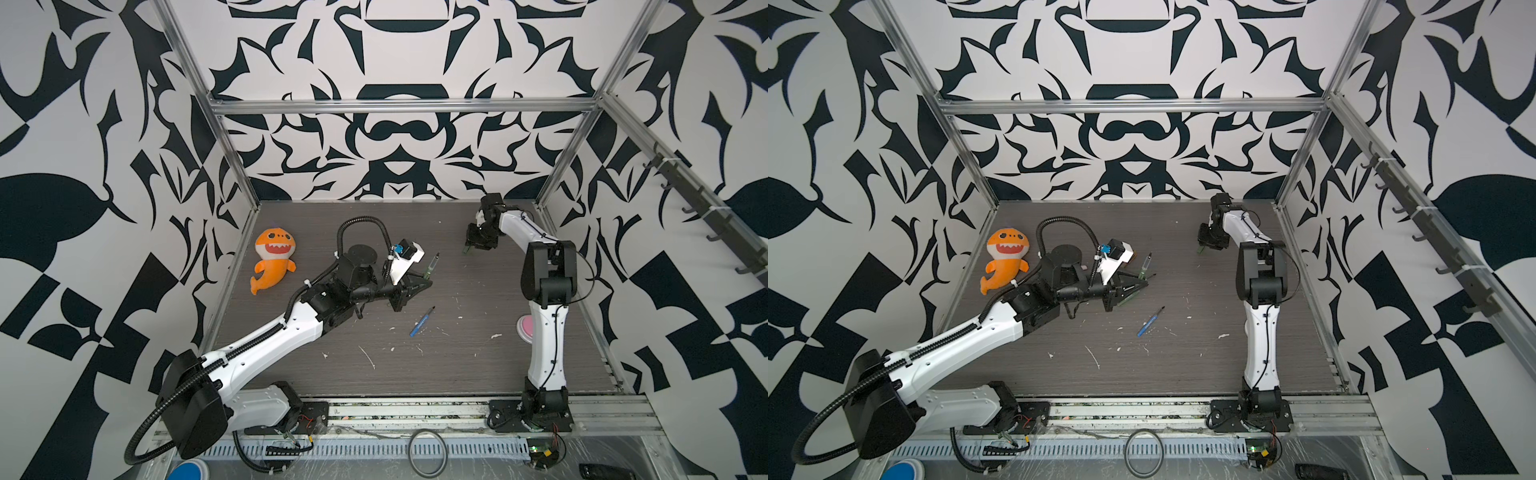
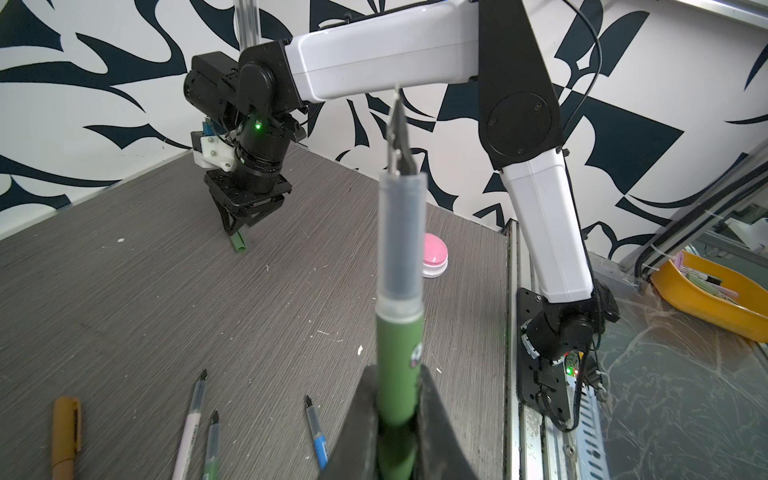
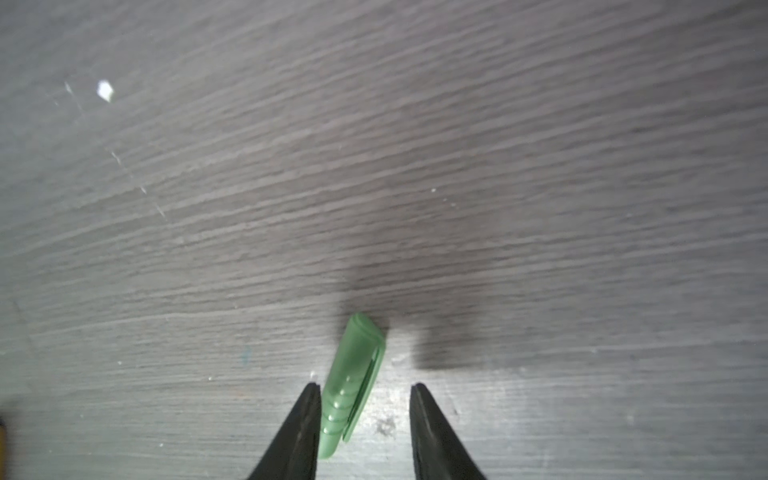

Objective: Insert the pens into the pen caps
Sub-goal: 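Align the right gripper with the green cap and close on it, then lift the green cap with the right gripper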

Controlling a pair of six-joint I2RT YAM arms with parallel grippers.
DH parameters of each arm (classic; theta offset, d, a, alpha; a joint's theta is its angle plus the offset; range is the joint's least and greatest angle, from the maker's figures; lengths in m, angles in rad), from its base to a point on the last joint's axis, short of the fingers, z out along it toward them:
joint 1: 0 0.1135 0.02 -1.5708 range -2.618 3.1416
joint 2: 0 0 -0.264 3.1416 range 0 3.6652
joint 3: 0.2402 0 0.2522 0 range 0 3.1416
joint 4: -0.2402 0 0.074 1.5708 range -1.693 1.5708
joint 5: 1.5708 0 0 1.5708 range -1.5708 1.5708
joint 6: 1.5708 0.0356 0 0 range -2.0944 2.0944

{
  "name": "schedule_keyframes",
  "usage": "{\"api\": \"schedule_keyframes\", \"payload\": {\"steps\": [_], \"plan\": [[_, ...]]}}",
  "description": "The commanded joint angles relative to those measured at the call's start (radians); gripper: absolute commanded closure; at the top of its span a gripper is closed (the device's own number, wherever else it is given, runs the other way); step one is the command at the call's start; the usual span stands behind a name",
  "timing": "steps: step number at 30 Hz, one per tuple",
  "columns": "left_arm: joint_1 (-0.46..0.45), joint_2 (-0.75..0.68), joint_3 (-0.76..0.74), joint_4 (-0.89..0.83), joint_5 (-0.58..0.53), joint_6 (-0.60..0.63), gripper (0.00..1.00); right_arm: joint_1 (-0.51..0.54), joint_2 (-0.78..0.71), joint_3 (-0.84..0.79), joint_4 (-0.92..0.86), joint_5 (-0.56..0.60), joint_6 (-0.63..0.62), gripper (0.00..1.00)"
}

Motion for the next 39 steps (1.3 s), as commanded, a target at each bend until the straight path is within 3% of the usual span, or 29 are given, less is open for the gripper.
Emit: {"api": "schedule_keyframes", "payload": {"steps": [1,7,28,39], "plan": [[-0.006,-0.002,0.033,-0.006,0.011,0.009,0.91,-0.004,-0.005,0.057,-0.032,-0.007,0.035,0.68],[-0.007,0.004,0.032,-0.004,0.019,0.004,0.91,-0.003,0.026,0.092,-0.044,-0.023,0.054,0.77],[-0.007,0.012,0.035,-0.003,0.027,0.002,0.91,-0.002,0.05,0.073,-0.065,-0.02,0.045,0.73],[-0.007,0.012,0.036,-0.001,0.031,-0.004,0.91,0.064,-0.128,-0.179,0.042,0.05,0.02,0.77]]}}
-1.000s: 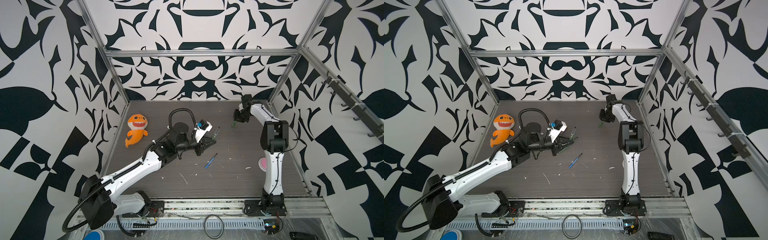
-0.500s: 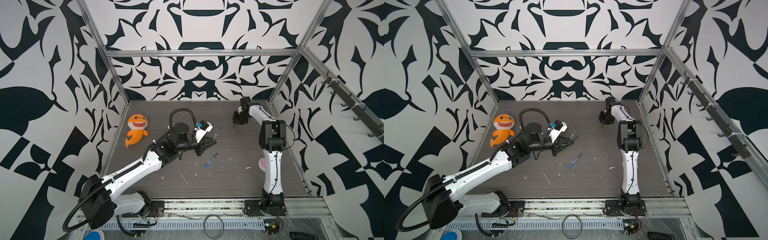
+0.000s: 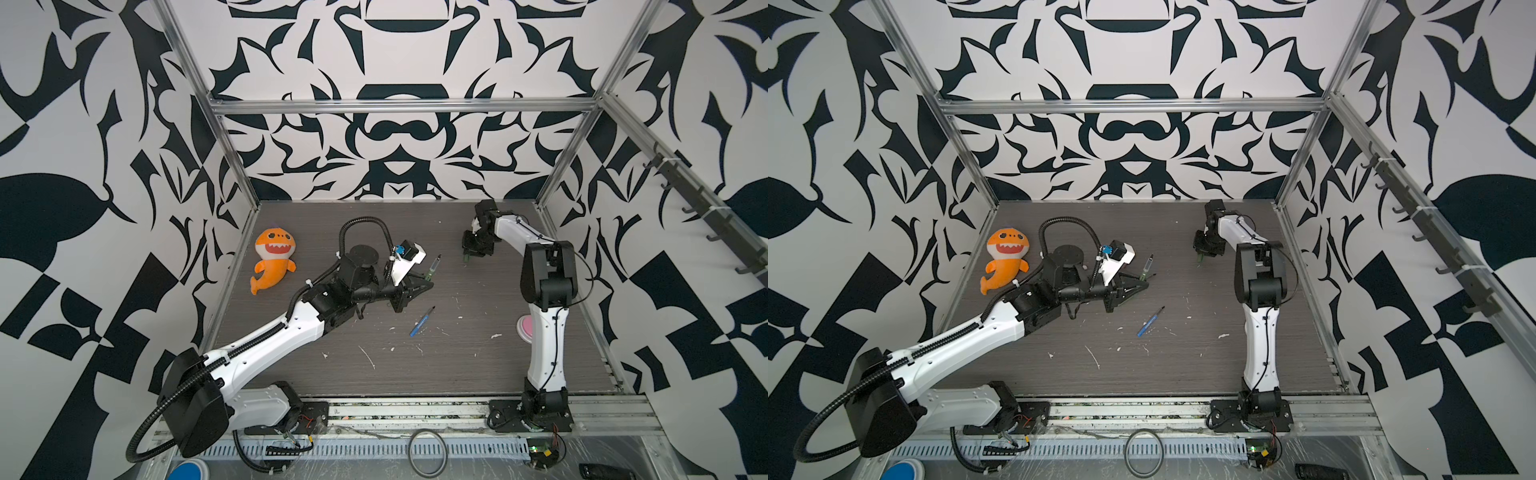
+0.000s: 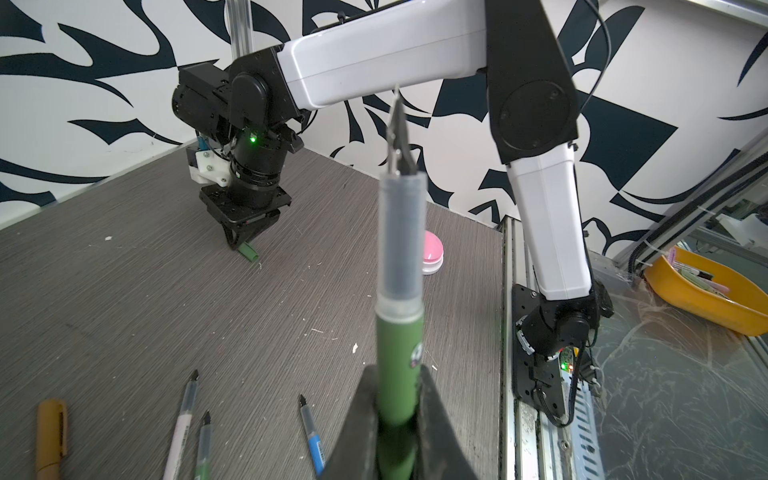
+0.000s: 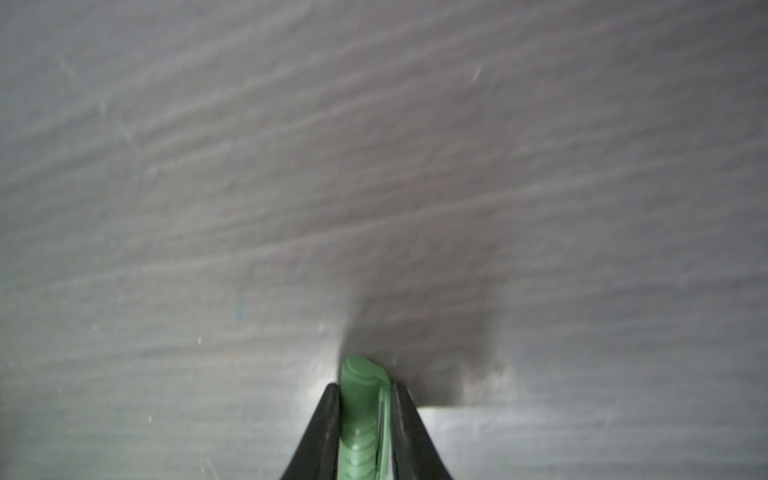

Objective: Insert the pens into the pen caps
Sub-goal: 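Lift the green cap with the right gripper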

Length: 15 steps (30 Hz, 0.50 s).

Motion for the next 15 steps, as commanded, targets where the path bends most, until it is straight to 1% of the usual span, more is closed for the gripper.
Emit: {"api": "schedule_keyframes", "payload": {"steps": [1,4,11,13,14,15], "plan": [[-0.003,0.004,0.038,-0.002,0.019,-0.003,0.91,0.021,-0.081,-0.052,0.021,0.042,-0.017,0.78],[-0.004,0.004,0.037,-0.001,0.02,-0.003,0.91,0.047,-0.131,-0.116,0.029,0.064,-0.026,0.78],[-0.006,0.006,0.036,0.002,0.022,-0.009,0.91,0.143,-0.255,-0.373,0.074,0.128,-0.042,0.78],[-0.008,0.006,0.036,0.002,0.022,-0.01,0.91,0.152,-0.287,-0.44,0.099,0.11,-0.034,0.77],[-0.011,0.006,0.036,0.002,0.023,-0.009,0.91,0.153,-0.303,-0.469,0.113,0.084,-0.033,0.77],[-0.011,0.005,0.037,0.002,0.022,-0.009,0.91,0.155,-0.319,-0.493,0.125,0.035,-0.04,0.75]]}}
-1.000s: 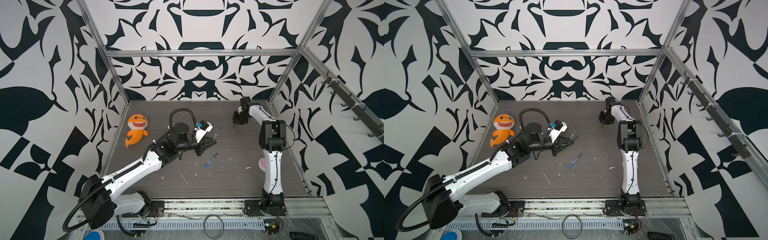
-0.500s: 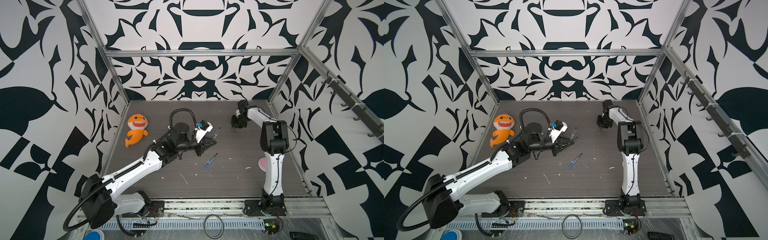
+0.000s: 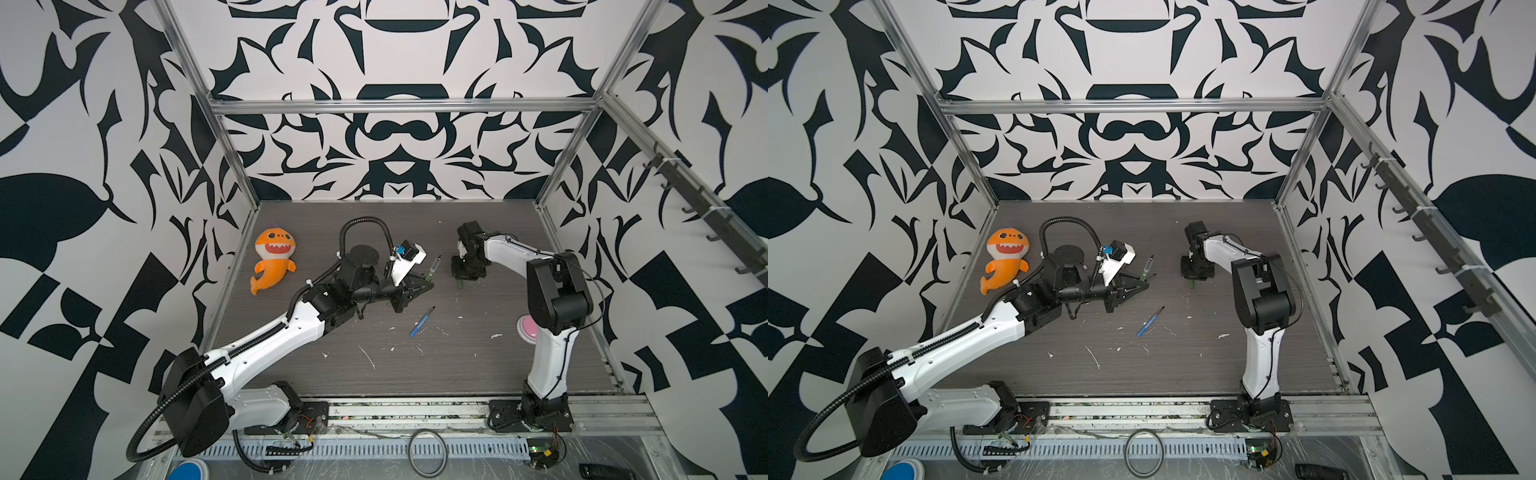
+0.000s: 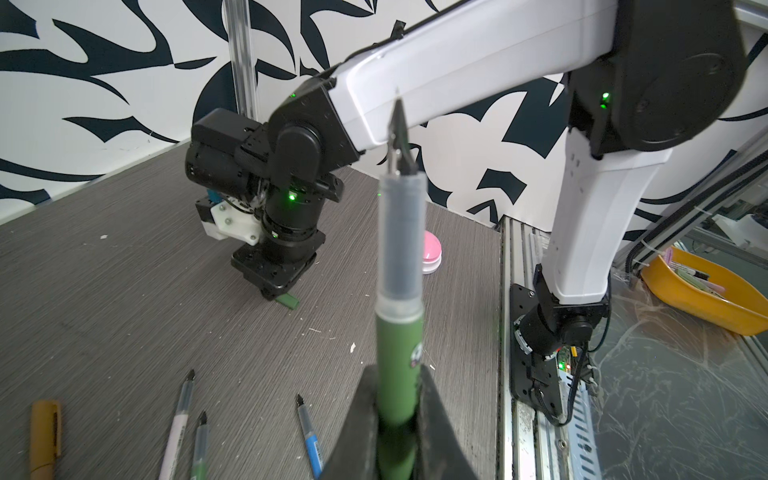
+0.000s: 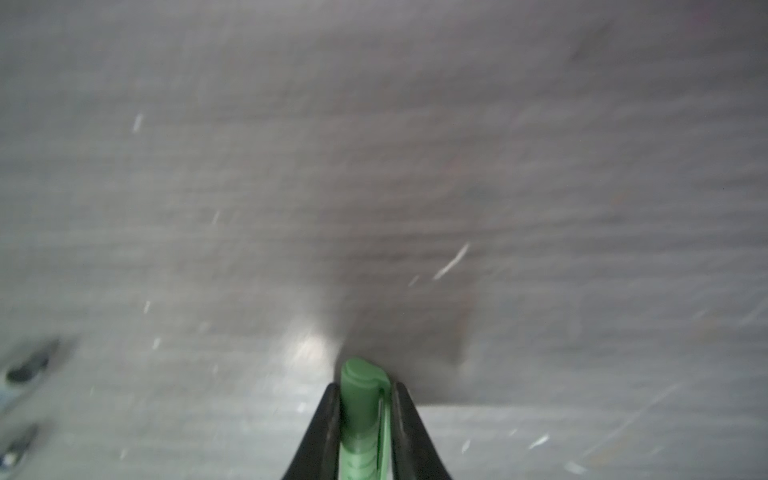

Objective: Insert the pens into the pen caps
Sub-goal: 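Lift the green cap with the right gripper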

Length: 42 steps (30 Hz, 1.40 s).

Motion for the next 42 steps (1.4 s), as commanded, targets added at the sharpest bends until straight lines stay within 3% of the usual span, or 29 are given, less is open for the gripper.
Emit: {"api": "schedule_keyframes", "payload": {"steps": [1,4,7,17,31,42], "plan": [[-0.009,0.003,0.036,0.0,0.017,-0.005,0.91,0.0,-0.063,-0.079,0.036,-0.092,-0.018,0.72],[-0.015,-0.003,0.04,-0.01,0.013,-0.001,0.91,0.0,-0.102,-0.094,0.014,-0.129,-0.029,0.63],[-0.021,-0.012,0.041,-0.015,0.008,0.007,0.91,-0.002,-0.141,-0.115,0.009,-0.123,-0.031,0.6],[-0.025,-0.008,0.04,-0.015,0.012,0.012,0.91,-0.061,-0.192,-0.183,0.101,-0.226,0.018,0.81],[-0.026,0.002,0.042,-0.017,0.016,0.012,0.91,-0.068,-0.128,-0.171,0.107,-0.249,0.004,0.77],[-0.026,0.003,0.041,-0.017,0.014,0.012,0.91,-0.067,-0.085,-0.172,0.1,-0.182,0.005,0.77]]}}
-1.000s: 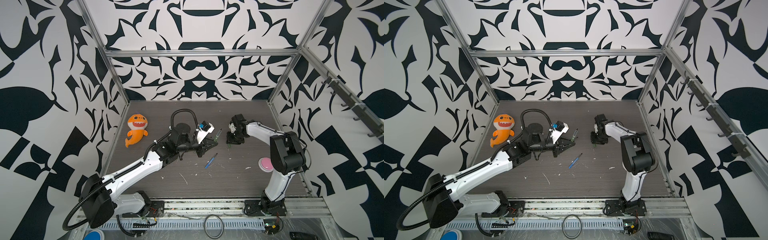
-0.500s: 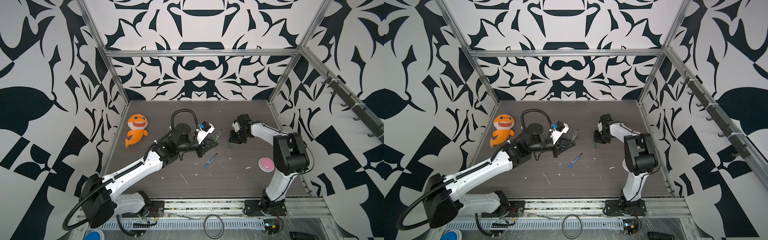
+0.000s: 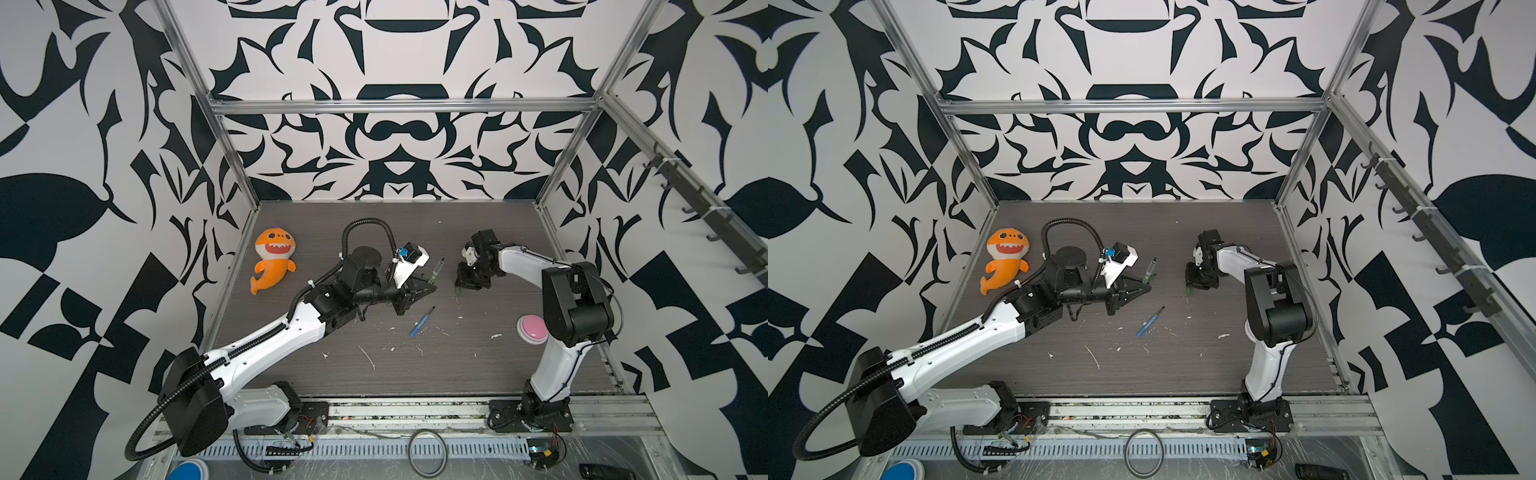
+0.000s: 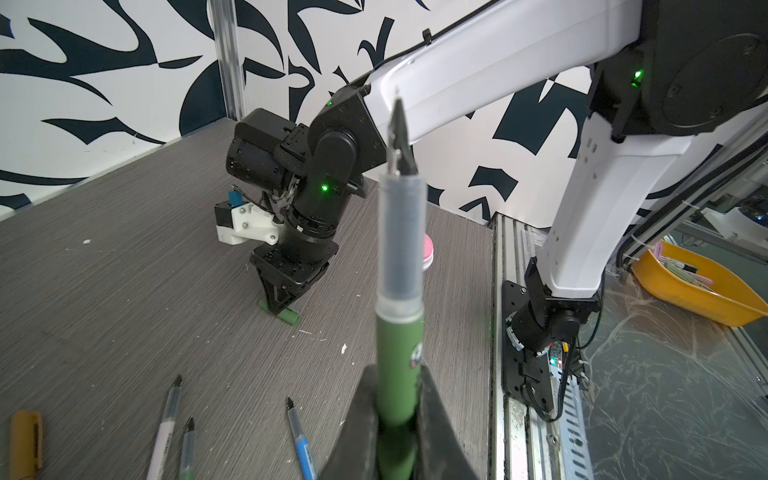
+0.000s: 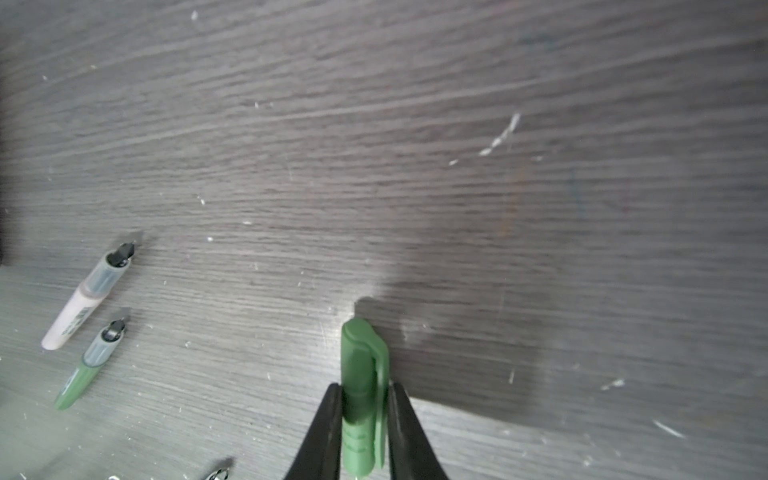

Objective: Insert the pens into the pen caps
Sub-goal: 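Lift the green cap with the right gripper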

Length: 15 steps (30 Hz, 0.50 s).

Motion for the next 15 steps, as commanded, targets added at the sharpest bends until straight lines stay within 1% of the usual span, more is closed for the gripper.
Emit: {"api": "schedule_keyframes", "payload": {"steps": [1,3,9,12,15], "plan": [[-0.005,0.003,0.032,-0.008,0.017,0.01,0.91,0.005,0.035,0.006,-0.007,0.047,0.002,0.78],[-0.005,0.005,0.033,-0.008,0.017,0.009,0.91,0.009,0.043,0.005,-0.002,0.045,0.009,0.77],[-0.005,0.008,0.034,-0.008,0.018,0.009,0.91,0.038,0.036,0.017,-0.01,0.094,0.023,0.78],[-0.005,0.008,0.035,-0.008,0.017,0.01,0.91,0.041,0.026,0.014,-0.001,0.114,0.039,0.82],[-0.005,0.007,0.034,-0.008,0.016,0.011,0.91,0.047,0.008,0.009,0.007,0.111,0.051,0.86]]}}
